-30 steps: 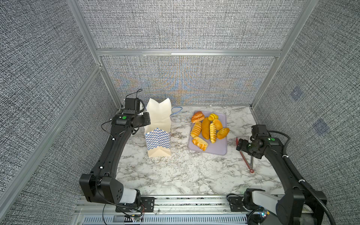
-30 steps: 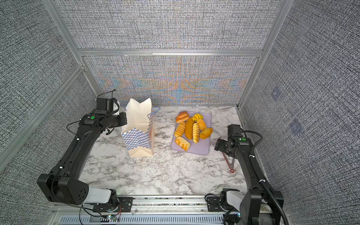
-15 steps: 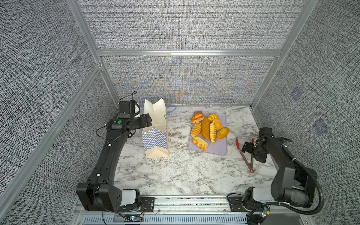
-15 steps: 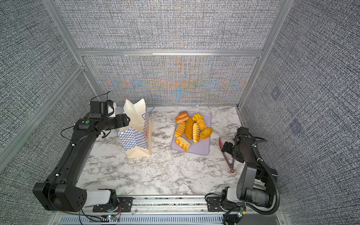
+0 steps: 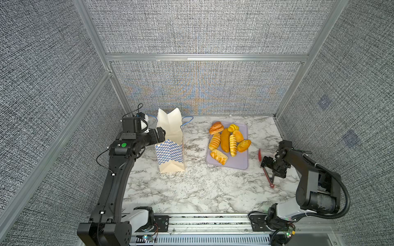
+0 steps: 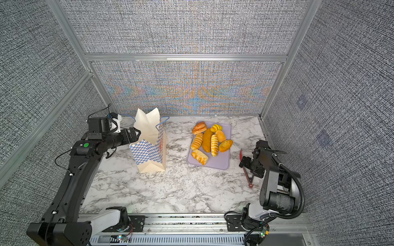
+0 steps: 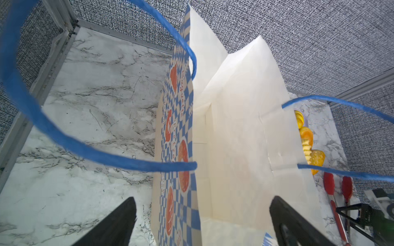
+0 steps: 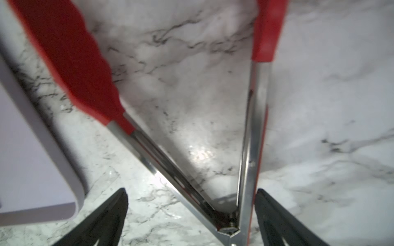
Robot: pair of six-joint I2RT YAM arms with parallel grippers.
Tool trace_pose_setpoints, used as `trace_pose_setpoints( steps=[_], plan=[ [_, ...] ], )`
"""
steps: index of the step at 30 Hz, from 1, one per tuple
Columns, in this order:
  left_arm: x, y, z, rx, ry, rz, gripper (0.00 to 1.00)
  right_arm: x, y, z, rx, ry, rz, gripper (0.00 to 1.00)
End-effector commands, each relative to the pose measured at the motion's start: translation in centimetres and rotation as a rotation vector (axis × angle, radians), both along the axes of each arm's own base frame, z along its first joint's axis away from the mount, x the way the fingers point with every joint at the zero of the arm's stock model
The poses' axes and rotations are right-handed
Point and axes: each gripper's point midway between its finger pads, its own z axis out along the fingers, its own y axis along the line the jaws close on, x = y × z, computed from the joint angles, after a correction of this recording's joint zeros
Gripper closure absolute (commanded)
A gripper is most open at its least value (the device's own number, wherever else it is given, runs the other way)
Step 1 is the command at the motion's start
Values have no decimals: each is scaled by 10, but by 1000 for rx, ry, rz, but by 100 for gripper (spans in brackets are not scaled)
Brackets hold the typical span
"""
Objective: Pack bread into a paper bag
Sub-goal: Place the paper bag at the middle-left of the table, then pick up the pair of food tongs from the middle-right of the table.
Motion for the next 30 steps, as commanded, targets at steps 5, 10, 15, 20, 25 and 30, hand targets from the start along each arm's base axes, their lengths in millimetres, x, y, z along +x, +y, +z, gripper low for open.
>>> trace_pose_setpoints(
  steps=[5, 10, 15, 20, 25, 30],
  plan=[
    [-2, -3, 11, -53, -39, -12, 2, 12, 23, 4, 7, 11, 33, 11],
    [-3, -4, 7, -68, -28, -17, 2, 3, 5, -4, -99, 109, 10, 12],
    [-3, -4, 0, -66, -12, -13, 2, 6, 5, -9, -121, 106, -9, 12],
    [-4, -2, -4, -68, -2, -6, 2, 14, 7, -10, -172, 107, 11, 12],
    [-6, -1, -3, -63, -3, 0, 2, 27, 5, -7, -199, 92, -12, 12],
    [-9, 1, -1, -56, -8, 3, 2, 29, 4, -13, -206, 102, -30, 12]
  ],
)
